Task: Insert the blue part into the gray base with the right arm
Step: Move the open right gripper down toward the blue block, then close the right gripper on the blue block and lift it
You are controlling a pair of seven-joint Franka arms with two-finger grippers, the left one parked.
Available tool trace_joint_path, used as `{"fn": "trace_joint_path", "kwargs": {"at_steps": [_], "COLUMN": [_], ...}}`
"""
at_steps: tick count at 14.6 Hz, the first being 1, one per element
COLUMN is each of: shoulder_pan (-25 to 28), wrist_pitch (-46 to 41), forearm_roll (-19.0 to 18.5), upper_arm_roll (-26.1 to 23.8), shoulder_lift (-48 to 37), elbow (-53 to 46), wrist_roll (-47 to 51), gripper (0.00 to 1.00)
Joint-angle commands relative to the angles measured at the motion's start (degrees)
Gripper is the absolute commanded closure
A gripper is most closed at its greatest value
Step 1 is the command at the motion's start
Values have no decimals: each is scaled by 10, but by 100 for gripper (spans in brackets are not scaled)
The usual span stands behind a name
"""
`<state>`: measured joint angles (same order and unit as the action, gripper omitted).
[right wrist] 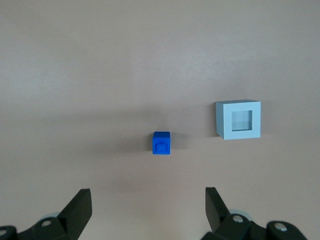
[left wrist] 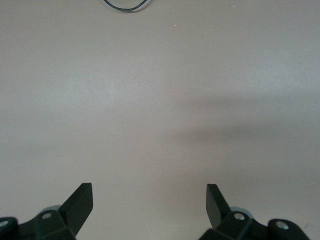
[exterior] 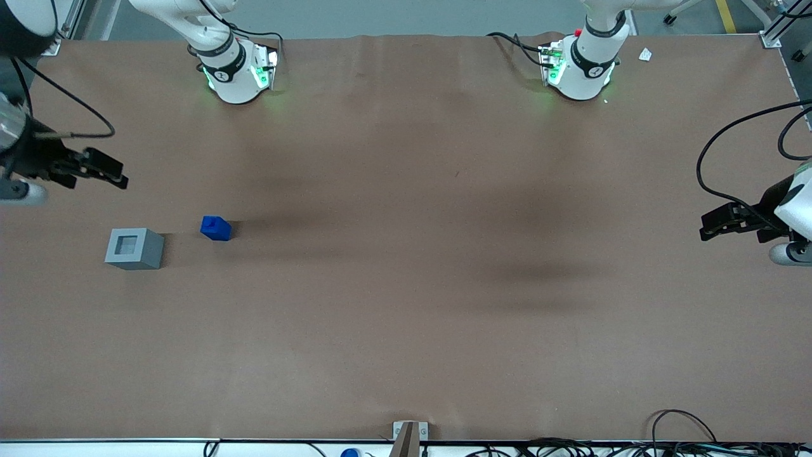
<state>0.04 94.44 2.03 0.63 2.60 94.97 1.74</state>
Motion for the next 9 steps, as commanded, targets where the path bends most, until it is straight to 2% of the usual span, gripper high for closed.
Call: {"fn": "trace_joint_path", "kwargs": {"at_steps": [1,5,9], "shoulder_pan": [-4,-7,-8], "wrist_pitch": [72,236,357], "forearm_roll": [-6,-6,-5], "upper_arm_roll": [-4,-4,-4], "shoulder_lift": [24,23,22], "elbow": [51,183,295], "wrist_roll": [10,10,11], "gripper": [0,0,0]}}
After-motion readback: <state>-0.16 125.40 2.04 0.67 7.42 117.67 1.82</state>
